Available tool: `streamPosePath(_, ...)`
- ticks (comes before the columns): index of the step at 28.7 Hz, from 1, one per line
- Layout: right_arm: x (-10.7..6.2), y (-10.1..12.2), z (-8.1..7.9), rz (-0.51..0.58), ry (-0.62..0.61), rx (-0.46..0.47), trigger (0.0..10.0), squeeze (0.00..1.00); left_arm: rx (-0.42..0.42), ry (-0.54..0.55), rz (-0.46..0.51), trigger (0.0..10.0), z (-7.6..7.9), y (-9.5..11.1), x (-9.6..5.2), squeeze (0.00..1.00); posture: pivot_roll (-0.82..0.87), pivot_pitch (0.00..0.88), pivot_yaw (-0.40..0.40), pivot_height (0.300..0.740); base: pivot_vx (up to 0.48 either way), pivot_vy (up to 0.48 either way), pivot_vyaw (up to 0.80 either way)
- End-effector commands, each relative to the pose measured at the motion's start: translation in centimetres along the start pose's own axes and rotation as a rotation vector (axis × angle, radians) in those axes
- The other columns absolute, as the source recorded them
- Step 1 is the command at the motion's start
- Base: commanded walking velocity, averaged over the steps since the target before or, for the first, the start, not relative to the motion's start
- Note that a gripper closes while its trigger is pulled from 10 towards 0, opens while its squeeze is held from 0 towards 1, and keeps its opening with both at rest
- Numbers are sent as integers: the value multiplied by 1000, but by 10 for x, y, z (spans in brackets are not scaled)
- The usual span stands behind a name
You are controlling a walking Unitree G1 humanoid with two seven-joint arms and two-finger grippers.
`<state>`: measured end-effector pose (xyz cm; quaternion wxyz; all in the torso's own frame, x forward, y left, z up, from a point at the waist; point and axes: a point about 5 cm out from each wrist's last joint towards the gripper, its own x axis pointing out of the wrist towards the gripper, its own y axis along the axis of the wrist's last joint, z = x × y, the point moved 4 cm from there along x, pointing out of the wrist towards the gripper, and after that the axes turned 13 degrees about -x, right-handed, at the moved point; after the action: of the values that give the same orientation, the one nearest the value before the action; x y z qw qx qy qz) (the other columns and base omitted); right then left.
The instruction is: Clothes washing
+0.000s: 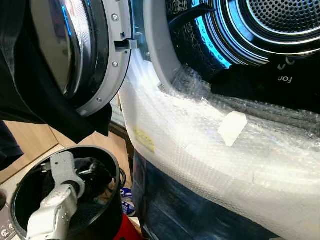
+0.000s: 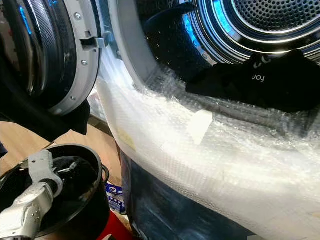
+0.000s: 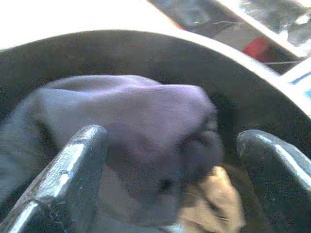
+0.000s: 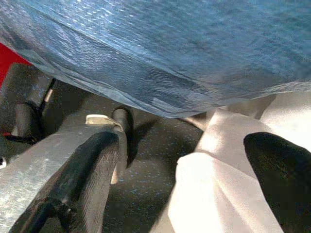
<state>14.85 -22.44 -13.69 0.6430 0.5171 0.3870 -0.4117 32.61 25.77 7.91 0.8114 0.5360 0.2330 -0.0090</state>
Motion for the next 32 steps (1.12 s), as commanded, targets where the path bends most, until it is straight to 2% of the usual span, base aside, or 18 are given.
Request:
streamPosePath(1,0,-5,2,-13,7,-24,10000,0,57,98,-33,10000,-16,0,4,1000,-19,100,-18,740,0,0,0)
streamPosePath(8,-1,-9,1,-24,26,-3,10000,0,96,135,-24,10000,-26,6,8,1000,-21,102,-27,740,0,0,0)
streamPosePath(17,-1,-11,0,-30,39,-66,10000,0,134,139,-14,10000,-33,6,19,1000,-19,110,-57,740,0,0,0)
streamPosePath(20,-1,-9,1,-26,35,-66,10000,0,126,135,-6,10000,-33,6,21,1000,-21,109,-64,740,0,0,0)
streamPosePath(25,-1,-3,2,-5,49,-108,10000,0,171,136,33,10000,-29,10,26,1000,-25,104,-77,740,0,0,0)
streamPosePath(29,-1,-4,5,-10,45,-114,10000,0,169,140,74,10000,-25,19,31,1000,-24,103,-79,740,0,0,0)
streamPosePath(32,-1,-5,5,-17,41,-112,10000,0,198,161,114,10000,-25,26,32,1000,-29,101,-74,740,0,0,0)
